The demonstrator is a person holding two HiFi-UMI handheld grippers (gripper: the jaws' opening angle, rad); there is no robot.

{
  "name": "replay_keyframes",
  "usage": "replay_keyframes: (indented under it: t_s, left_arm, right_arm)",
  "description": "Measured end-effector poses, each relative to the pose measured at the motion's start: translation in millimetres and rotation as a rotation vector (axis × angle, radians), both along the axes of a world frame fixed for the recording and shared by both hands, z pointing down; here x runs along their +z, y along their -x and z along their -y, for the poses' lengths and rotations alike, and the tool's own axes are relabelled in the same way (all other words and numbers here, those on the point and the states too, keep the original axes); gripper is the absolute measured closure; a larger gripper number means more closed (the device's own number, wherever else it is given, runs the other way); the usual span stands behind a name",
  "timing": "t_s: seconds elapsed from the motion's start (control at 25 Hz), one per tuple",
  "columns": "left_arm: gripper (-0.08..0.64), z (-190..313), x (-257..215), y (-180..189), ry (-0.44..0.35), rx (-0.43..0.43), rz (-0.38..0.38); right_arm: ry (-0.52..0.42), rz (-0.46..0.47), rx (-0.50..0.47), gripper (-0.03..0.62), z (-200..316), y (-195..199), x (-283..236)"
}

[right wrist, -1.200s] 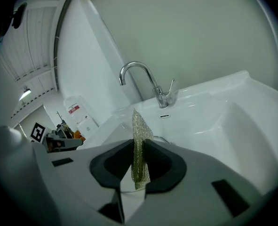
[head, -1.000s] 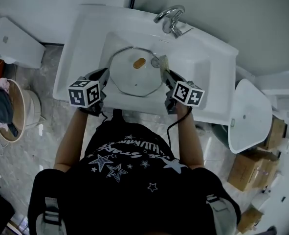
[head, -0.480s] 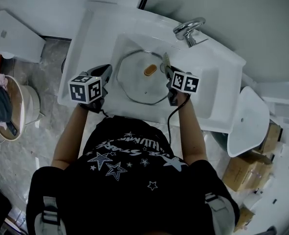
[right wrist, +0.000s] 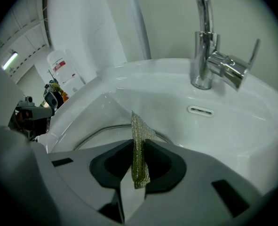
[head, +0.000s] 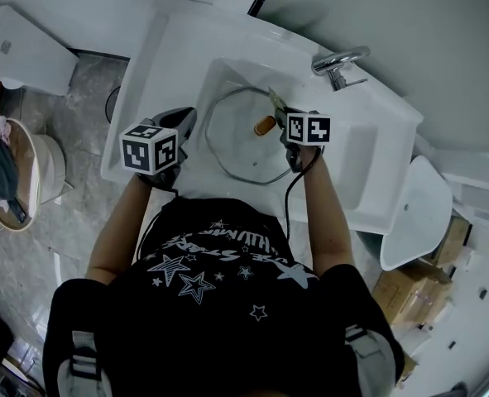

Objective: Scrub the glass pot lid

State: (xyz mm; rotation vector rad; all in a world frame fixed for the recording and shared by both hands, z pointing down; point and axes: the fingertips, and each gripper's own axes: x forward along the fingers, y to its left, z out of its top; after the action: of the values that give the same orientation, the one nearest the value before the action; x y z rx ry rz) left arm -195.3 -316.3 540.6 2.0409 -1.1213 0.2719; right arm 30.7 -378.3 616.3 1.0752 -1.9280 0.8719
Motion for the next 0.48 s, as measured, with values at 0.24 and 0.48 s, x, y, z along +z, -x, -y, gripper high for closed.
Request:
replay_keyframes:
  t_s: [0.24, 0.48]
  left_arm:
    - [0.552, 0.5, 3.9, -4.2, 0.015, 0.005, -0.006]
    - [0.552, -3.1, 1.3, -5.6, 0.017, -0.013, 0.011]
  right_arm:
    - [0.036, 0.003, -0.128, 0.518, 5.6, 30.5, 5.3]
    - [0.059, 0.029, -0.205, 0.518, 12.2, 51.3, 7.4]
